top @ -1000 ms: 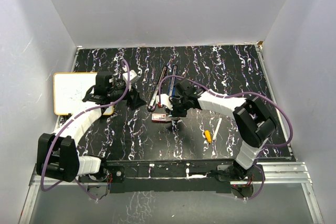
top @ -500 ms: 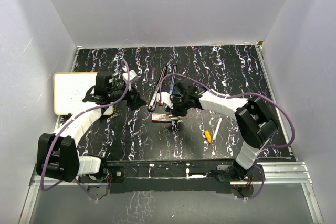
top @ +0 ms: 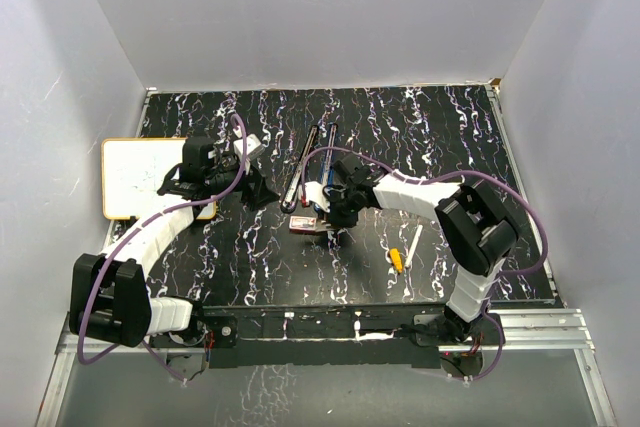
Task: Load the staples into the stapler
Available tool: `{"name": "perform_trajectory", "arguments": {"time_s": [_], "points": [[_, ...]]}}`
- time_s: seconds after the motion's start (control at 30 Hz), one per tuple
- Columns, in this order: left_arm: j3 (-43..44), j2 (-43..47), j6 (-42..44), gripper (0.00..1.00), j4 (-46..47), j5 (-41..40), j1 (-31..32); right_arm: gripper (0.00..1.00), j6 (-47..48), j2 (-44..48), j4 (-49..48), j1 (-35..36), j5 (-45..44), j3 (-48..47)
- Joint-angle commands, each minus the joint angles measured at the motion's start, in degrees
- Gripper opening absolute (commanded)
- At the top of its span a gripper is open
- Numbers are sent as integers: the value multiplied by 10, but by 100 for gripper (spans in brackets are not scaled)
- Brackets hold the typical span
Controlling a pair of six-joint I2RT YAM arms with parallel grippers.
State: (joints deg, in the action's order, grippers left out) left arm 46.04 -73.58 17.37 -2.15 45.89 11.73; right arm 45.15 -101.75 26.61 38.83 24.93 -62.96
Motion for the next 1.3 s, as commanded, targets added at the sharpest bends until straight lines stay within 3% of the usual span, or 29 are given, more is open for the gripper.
{"name": "perform_trajectory", "arguments": {"time_s": [0.0, 0.43, 0.77, 1.27], "points": [[-3, 22, 4, 70, 3, 20, -4, 19, 14, -9, -3, -2, -8, -14], [2, 18, 3, 70, 4, 19, -5, 26, 18, -13, -5, -2, -25, 3], [3, 17, 3, 69, 4, 19, -5, 13, 9, -2, -2, -2, -18, -9], [2, 18, 3, 69, 5, 19, -5, 11, -8, 37, 26, -2, 28, -37]]}}
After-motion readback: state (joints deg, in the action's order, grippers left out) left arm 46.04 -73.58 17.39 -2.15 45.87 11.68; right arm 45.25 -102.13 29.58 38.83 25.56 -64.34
